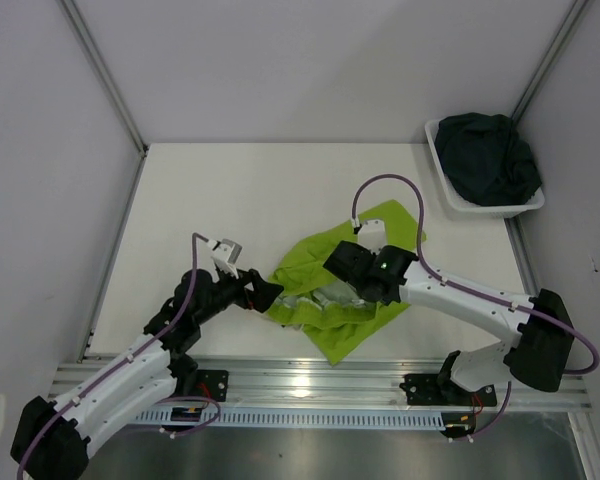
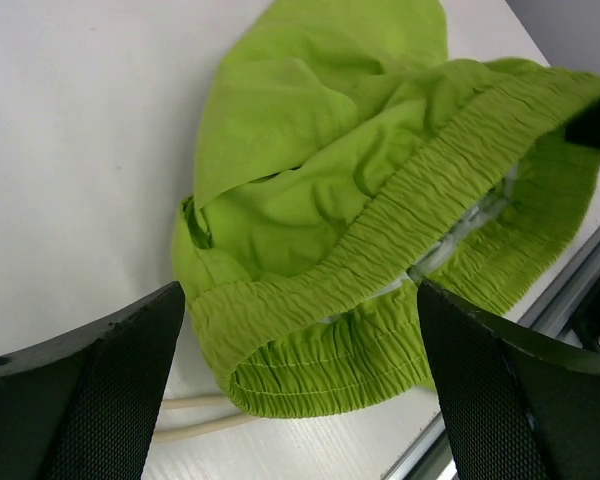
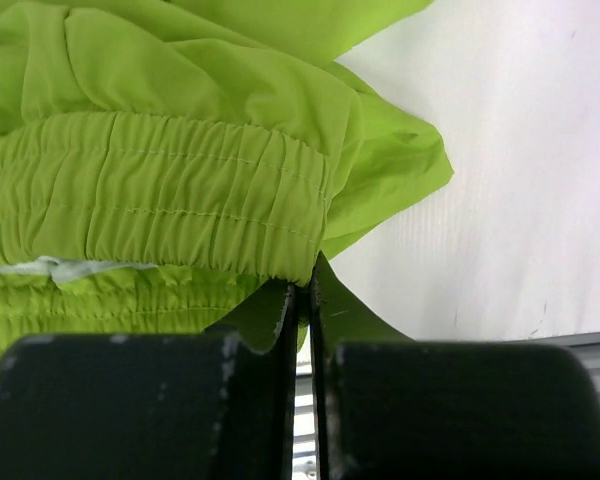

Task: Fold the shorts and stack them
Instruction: Flatten the shorts out

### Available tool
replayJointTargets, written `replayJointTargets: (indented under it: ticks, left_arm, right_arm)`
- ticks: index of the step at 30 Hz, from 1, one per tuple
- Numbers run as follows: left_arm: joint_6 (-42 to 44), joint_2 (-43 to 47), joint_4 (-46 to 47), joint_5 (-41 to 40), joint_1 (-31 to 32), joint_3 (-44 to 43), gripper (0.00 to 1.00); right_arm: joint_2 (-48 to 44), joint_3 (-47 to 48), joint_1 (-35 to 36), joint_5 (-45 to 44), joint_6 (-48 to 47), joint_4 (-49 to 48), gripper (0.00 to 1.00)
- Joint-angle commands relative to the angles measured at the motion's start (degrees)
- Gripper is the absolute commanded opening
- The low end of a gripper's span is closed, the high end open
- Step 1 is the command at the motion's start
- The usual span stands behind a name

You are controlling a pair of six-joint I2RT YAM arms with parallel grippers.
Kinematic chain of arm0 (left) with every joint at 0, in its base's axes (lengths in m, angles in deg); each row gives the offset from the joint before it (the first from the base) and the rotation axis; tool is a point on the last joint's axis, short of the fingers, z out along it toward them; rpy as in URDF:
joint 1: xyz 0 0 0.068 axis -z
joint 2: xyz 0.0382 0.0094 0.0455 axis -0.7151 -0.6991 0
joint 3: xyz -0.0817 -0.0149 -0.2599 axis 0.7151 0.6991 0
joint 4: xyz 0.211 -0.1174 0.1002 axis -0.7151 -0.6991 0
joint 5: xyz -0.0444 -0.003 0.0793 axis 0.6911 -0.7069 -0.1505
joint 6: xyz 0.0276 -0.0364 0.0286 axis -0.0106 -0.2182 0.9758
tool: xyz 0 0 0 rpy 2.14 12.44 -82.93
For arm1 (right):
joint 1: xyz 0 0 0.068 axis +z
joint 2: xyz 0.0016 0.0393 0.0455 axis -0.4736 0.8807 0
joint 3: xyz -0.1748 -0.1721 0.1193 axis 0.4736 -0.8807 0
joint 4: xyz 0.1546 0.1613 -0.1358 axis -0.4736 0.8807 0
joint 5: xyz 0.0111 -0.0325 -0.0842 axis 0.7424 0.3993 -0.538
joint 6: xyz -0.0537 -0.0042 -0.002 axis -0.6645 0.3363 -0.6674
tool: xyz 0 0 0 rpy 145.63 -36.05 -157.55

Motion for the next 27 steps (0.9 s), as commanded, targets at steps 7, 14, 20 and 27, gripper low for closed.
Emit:
replayJointTargets:
  ticks: [7,14,20,27]
  left_arm:
    - [8.2,-1.6,0.5,-10.5,9.9,-4.6,0.99]
    - [10.4,-4.0,-1.9,-16.7,14.1,-6.6,0.99]
    - [10.6,-10.3,-3.3,-21.1,16.0,-9.1,0.99]
    - [12.4,-20.1,-4.9,-21.7,19.1,-14.1,0.99]
  right_arm:
    - [3.7,6.0,-3.8,-2.9,-5.8,-2.5,0.0]
    - [5.3,9.1,-6.9,-1.4,-9.8,-4.3,0.0]
    - [5.6,11.7,-11.1,0.7,-14.5,-6.9,0.0]
    - [7.0,14.3,-12.6,2.4,-16.5,-7.6,0.0]
